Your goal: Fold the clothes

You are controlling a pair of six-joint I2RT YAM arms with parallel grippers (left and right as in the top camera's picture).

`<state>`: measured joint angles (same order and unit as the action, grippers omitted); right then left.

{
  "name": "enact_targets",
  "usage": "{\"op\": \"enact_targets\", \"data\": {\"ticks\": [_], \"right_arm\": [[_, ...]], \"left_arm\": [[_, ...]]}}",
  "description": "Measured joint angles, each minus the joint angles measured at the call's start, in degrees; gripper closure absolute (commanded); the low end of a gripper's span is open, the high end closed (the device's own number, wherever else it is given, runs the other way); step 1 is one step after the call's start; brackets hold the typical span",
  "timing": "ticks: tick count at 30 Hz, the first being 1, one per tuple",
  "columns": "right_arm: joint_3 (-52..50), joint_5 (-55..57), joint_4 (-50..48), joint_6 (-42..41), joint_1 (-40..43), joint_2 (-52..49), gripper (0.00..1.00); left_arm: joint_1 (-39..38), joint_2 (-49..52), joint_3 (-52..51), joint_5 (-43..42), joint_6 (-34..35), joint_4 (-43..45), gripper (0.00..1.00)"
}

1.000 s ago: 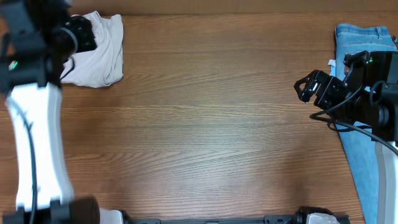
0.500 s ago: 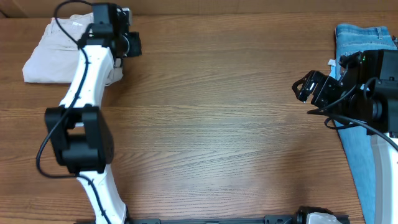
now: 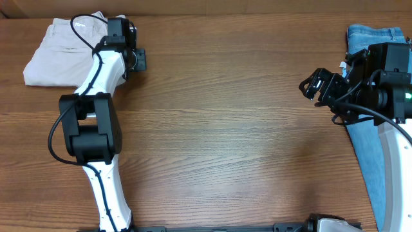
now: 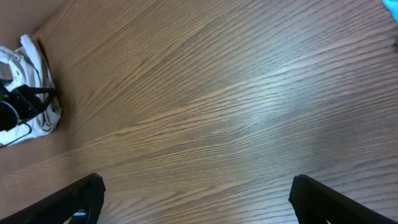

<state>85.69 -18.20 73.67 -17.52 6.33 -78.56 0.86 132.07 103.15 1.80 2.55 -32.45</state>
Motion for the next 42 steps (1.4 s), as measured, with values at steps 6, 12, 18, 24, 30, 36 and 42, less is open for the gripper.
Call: {"op": "enact_targets", "data": {"ticks": [6, 12, 18, 24, 30, 36, 42], "right_arm": [[0.0, -0.46, 0.11, 0.0, 0.02, -0.92, 0.0], [0.0, -0.48, 0.57, -0.04, 0.0, -1.62, 0.0], [0.0, -0.48, 1.11, -0.04, 0.0, -1.64, 0.0], [0.0, -0.48, 1.42, -0.02, 0.02, -1.64, 0.0], [0.0, -0.81, 1.86, 0.0, 0.0, -1.64, 0.0], [0.0, -1.46, 1.84, -0.02, 0.02, -1.64, 0.0], [0.0, -1.95, 1.9, -0.07, 0.0, -1.64, 0.0]], "left_arm": [[0.02, 0.37, -0.04, 1.88, -0.02, 3.06, 0.96], [0.02, 0.42, -0.04, 2.19, -0.02, 3.21, 0.96], [0.35, 1.46, -0.04, 2.99, -0.02, 3.8, 0.96], [1.05, 1.99, -0.04, 3.23, -0.02, 4.04, 0.96], [2.62, 2.01, -0.04, 3.39, -0.15, 5.05, 0.96], [3.41, 2.34, -0.04, 3.56, -1.27, 5.11, 0.96], [3.45, 3.3, -0.04, 3.82, -1.51, 6.8, 0.96]]}}
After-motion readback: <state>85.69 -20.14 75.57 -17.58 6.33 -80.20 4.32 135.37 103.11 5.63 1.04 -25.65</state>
